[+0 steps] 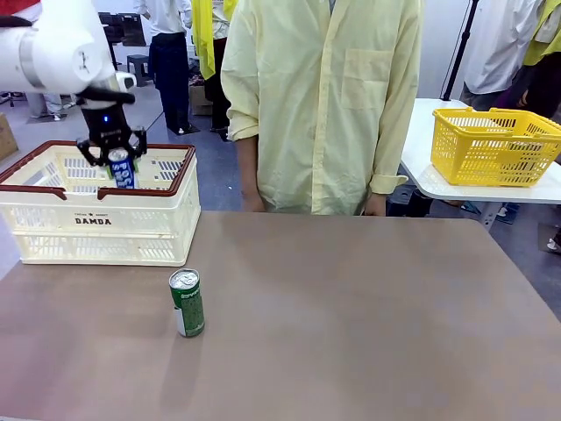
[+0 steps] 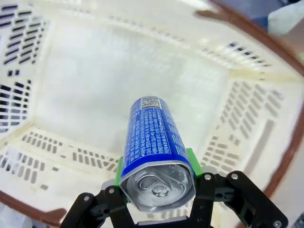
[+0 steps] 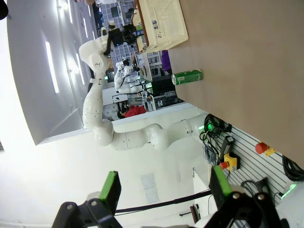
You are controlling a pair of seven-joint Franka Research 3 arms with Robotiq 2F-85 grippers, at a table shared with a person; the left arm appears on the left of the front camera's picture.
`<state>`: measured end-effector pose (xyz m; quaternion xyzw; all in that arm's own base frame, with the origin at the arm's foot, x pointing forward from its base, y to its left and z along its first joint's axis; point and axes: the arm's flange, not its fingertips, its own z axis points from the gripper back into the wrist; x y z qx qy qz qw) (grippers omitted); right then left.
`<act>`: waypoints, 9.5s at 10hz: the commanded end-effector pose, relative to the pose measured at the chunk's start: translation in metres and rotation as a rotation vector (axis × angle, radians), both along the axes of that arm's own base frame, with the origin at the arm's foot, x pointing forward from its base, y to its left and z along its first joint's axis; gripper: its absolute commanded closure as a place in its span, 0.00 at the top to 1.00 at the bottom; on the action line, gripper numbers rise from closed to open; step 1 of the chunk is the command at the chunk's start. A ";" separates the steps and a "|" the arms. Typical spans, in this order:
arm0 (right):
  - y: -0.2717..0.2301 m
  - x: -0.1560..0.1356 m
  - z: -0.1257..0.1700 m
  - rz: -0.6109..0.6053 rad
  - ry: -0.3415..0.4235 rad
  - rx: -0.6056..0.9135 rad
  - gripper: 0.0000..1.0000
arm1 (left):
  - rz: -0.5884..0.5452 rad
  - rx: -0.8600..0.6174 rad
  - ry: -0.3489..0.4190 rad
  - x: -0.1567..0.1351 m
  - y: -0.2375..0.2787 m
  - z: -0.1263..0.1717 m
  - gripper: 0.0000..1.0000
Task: Place the drinks into the Shopping basket.
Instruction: Pick up one drink and place it into the Shopping basket.
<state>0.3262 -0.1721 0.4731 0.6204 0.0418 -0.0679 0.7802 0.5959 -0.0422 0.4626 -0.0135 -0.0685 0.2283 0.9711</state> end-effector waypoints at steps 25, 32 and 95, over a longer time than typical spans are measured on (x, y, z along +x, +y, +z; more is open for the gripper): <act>-0.001 -0.002 0.003 0.009 0.000 -0.005 1.00 | -0.644 -1.186 -0.344 -0.311 0.158 0.018 1.00; -0.001 -0.002 0.003 0.009 0.000 -0.005 1.00 | -0.532 -1.210 -0.392 -0.338 0.197 -0.006 1.00; -0.050 -0.028 0.032 -0.070 -0.048 -0.133 1.00 | -0.688 -0.080 0.043 -0.259 -0.156 0.027 0.00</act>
